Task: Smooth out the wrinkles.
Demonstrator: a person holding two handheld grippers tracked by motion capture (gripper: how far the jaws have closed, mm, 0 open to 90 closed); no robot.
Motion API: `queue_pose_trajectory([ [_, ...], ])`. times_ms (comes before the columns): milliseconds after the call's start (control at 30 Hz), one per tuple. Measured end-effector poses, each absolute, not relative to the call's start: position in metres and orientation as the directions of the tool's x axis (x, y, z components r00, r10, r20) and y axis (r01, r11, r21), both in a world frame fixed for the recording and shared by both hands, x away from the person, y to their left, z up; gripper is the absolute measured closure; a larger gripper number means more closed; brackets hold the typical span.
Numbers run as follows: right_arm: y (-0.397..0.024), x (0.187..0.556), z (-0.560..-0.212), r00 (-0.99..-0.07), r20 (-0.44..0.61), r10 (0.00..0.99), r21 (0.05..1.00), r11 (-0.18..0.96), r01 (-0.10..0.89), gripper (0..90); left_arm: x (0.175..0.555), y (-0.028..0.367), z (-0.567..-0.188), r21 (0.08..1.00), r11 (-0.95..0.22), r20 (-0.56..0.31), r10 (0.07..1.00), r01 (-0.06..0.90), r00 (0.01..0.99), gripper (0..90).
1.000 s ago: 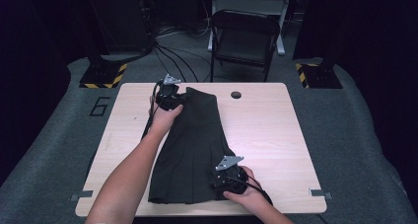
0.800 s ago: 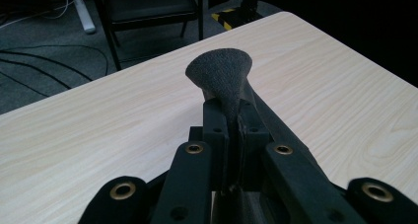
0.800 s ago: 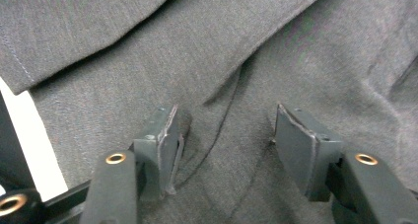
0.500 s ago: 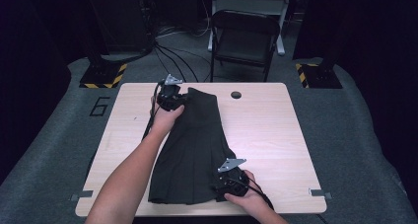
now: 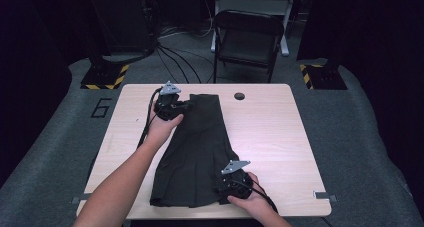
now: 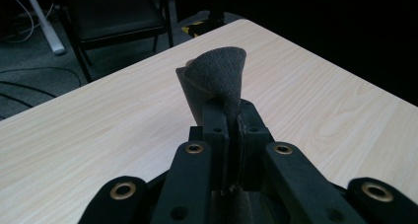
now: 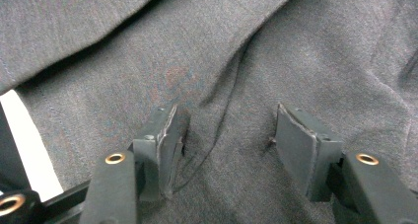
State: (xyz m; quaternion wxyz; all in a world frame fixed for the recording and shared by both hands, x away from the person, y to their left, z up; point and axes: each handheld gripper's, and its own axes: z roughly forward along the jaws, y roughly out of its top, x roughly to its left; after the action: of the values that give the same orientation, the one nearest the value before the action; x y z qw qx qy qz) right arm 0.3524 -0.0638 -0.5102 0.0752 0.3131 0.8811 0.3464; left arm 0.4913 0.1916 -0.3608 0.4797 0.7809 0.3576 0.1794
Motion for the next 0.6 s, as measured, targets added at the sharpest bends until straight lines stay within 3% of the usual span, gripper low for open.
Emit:
queue_pose_trajectory([
  [600, -0.060, 0.349, -0.511, -0.782, 0.066, 0.620, 0.654, 0.565, 0.504, 42.1, 0.468, 0.191, -0.357, 0.891, -0.288, -0.059, 0.692, 0.350, 0.720, 85.3],
])
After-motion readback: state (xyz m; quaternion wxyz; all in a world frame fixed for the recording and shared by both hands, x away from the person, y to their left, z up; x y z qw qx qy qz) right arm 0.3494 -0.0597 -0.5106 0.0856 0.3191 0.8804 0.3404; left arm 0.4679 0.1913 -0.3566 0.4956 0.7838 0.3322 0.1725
